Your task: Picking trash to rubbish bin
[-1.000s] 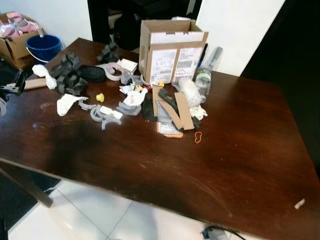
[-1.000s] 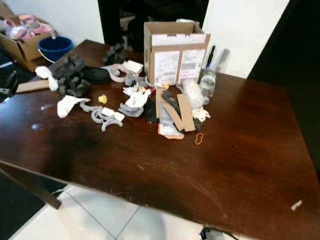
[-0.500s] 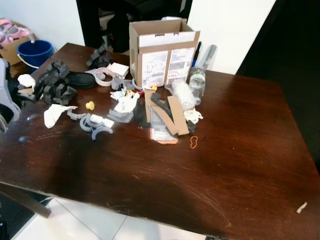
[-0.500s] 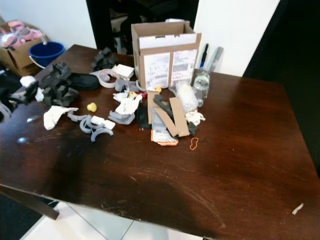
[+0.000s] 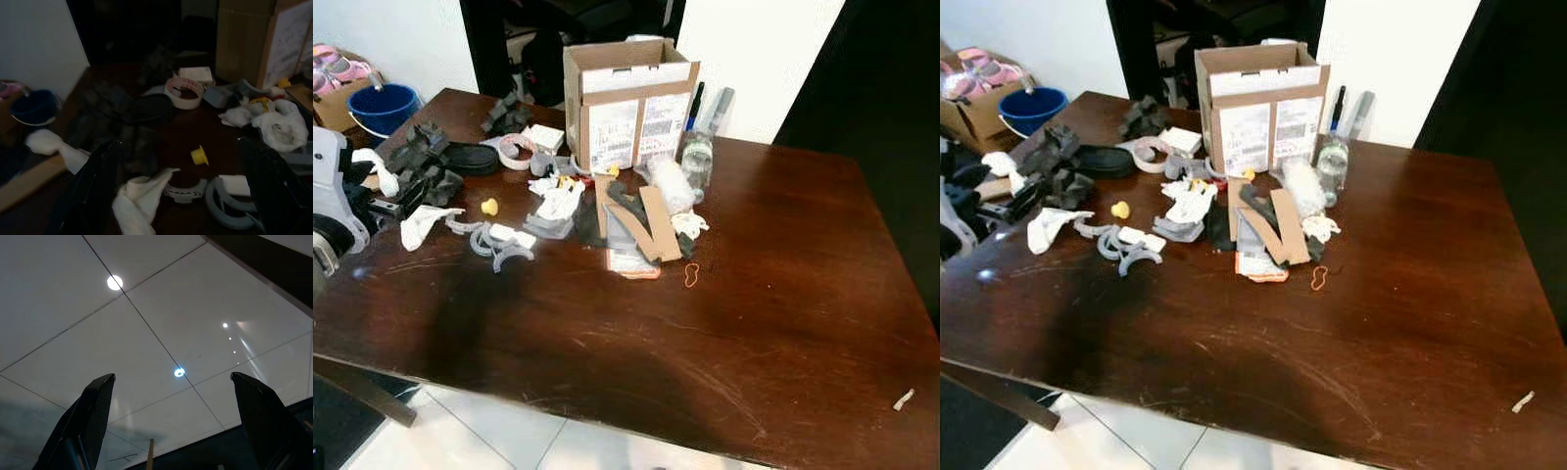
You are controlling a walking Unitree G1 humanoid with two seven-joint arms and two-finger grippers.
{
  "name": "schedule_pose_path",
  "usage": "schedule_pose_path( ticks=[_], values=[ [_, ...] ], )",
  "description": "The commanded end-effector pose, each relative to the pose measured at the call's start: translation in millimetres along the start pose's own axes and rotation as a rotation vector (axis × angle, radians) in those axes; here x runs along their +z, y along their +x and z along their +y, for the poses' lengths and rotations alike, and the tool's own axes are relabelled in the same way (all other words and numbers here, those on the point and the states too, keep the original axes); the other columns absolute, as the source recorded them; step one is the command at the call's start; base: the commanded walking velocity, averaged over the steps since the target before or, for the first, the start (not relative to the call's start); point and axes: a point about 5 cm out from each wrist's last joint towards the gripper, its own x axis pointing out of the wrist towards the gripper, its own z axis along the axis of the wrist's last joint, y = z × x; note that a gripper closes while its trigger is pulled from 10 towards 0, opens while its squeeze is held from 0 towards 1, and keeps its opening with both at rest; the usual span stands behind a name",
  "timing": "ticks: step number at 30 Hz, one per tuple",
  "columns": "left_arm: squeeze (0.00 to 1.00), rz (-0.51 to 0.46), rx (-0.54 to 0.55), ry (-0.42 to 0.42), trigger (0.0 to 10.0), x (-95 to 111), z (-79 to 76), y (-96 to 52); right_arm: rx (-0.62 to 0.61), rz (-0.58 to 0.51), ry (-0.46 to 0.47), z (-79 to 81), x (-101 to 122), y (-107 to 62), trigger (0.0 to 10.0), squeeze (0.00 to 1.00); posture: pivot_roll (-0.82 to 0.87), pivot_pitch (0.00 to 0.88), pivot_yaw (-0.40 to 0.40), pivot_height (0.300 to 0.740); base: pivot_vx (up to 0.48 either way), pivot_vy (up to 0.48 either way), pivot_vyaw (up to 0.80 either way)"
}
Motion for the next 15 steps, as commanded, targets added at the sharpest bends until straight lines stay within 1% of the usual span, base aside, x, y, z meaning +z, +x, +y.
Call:
schedule_pose_path(
  ticks=[1, 2, 3, 4, 7, 8, 9, 10, 12, 13, 15],
  values=[
    [0.00, 0.048, -0.039, -0.047, 10.0, -17, -7.9, 1.0, 0.000, 0.036, -0.004, -1.3, -14, 0.4, 10.0, 0.00, 0.22, 0.207, -0.057, 0.740, 0.000, 0.000, 0.00],
    [0.00, 0.068, -0.061, -0.054, 10.0, -23, -10.2, 2.3, -0.003, 0.046, -0.005, -2.8, -20, 0.4, 10.0, 0.00, 0.22, 0.211, -0.061, 0.740, 0.000, 0.000, 0.00],
    [0.00, 0.068, -0.061, -0.054, 10.0, -23, -10.2, 2.3, -0.003, 0.046, -0.005, -2.8, -20, 0.4, 10.0, 0.00, 0.22, 0.211, -0.061, 0.740, 0.000, 0.000, 0.00],
    [0.00, 0.105, -0.111, -0.050, 10.0, -35, -14.5, 8.1, -0.006, 0.065, -0.012, -5.1, -30, 0.2, 10.0, 0.00, 0.19, 0.235, -0.081, 0.740, 0.000, 0.000, 0.00],
    [0.00, 0.120, -0.143, -0.052, 10.0, -41, -18.1, 12.4, -0.008, 0.075, -0.018, -7.2, -35, -0.1, 10.0, 0.00, 0.18, 0.245, -0.088, 0.740, 0.000, 0.000, 0.00],
    [0.00, 0.130, -0.206, -0.064, 10.0, -45, -28.2, 19.6, -0.014, 0.078, -0.024, -10.4, -37, -0.5, 10.0, 0.00, 0.16, 0.257, -0.096, 0.740, 0.000, 0.000, 0.00],
    [0.00, 0.130, -0.206, -0.064, 10.0, -45, -28.2, 19.6, -0.014, 0.078, -0.024, -10.4, -37, -0.5, 10.0, 0.00, 0.16, 0.257, -0.096, 0.740, 0.000, 0.000, 0.00],
    [0.00, 0.135, -0.239, -0.073, 10.0, -46, -33.8, 22.7, -0.016, 0.079, -0.026, -11.9, -38, -0.7, 10.0, 0.00, 0.16, 0.259, -0.098, 0.740, 0.000, 0.000, 0.00],
    [0.00, 0.149, -0.328, -0.052, 10.0, -50, -48.8, 28.2, -0.021, 0.078, -0.031, -14.8, -38, -1.1, 10.0, 0.00, 0.14, 0.269, -0.102, 0.740, 0.000, 0.000, 0.00],
    [0.00, 0.149, -0.328, -0.052, 10.0, -50, -48.8, 28.2, -0.021, 0.078, -0.031, -14.8, -38, -1.1, 10.0, 0.00, 0.14, 0.269, -0.102, 0.740, 0.000, 0.000, 0.00],
    [0.00, 0.160, -0.412, -0.025, 10.0, -51, -63.7, 32.9, -0.027, 0.074, -0.032, -18.1, -37, -1.5, 10.0, 0.00, 0.13, 0.276, -0.104, 0.740, 0.000, 0.000, 0.00]
  ],
)
